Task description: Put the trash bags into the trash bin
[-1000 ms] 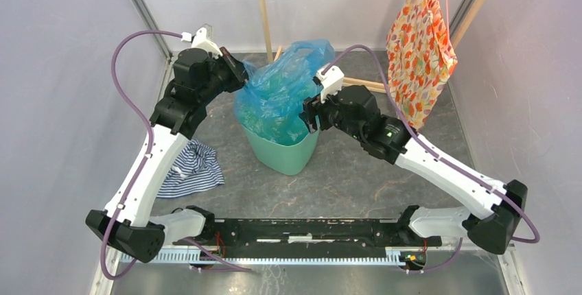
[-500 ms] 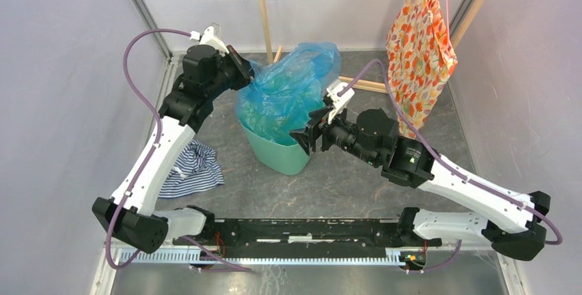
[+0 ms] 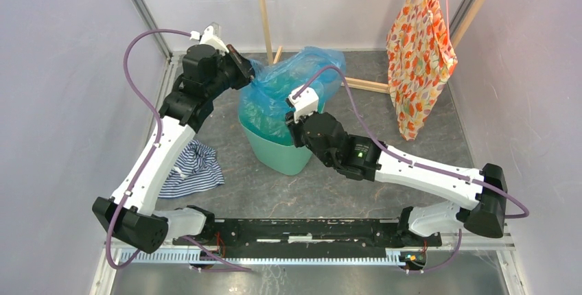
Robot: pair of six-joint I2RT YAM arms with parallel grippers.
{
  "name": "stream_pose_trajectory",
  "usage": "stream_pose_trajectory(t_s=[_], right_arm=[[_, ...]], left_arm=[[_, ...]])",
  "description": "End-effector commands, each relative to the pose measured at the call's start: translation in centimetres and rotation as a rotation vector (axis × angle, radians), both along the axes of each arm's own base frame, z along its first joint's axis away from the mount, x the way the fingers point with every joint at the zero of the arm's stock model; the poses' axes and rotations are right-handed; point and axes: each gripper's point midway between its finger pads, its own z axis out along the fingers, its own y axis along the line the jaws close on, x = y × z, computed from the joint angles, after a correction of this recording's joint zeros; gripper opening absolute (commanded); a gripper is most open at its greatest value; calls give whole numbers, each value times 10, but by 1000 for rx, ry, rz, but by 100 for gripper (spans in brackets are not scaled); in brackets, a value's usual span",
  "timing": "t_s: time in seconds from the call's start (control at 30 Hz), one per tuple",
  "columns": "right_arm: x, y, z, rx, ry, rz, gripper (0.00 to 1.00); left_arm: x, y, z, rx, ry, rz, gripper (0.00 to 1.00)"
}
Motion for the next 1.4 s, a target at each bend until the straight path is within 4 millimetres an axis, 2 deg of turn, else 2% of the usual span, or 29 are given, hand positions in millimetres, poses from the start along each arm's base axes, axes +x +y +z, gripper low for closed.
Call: stream_pose_trajectory(t_s=[0.0,0.07,0.17,0.3,0.4,0.43,0.57,0.67,0.77,0.97,1.13,1.2,1.3,1.37], right_arm=[[19,-28,26,-1,-88,-175,24],[20,-38,23,-57,-98,-197,18],[14,-34,26,-84,-108,-129,18],[0,-18,21,-108,-76,11,32],[-13,-12,23,-96,-54,96,51],[-17,-11,27,-85,-55,118,57],[-34,-8,51,-74,-80,245,72],[-52,-2,68,-83,-88,369,78],[-60,-3,90,-67,-91,409,79],[-43,-9,145,-59,-200,332,77],[-24,1,183,-102,-320,296,76],[-14,5,187,-161,-364,280,75],[0,11,175,-275,-388,290,72],[2,19,160,-323,-368,362,72]], left_arm=[[-5,6,8,3,-23,10,2],[-6,6,3,14,-17,8,2],[-8,7,-5,24,-2,2,2],[-12,10,-15,46,17,3,2],[-17,13,-16,63,16,3,2],[-19,14,-16,69,15,4,2],[-23,17,-21,92,29,5,2],[-24,20,-27,115,37,10,2],[-26,19,-29,118,41,0,2],[-33,18,-34,115,55,-24,2],[-41,21,-36,126,61,-26,2],[-43,22,-34,125,55,-28,2],[-46,24,-30,129,48,-23,2],[-47,25,-30,130,47,-20,2]])
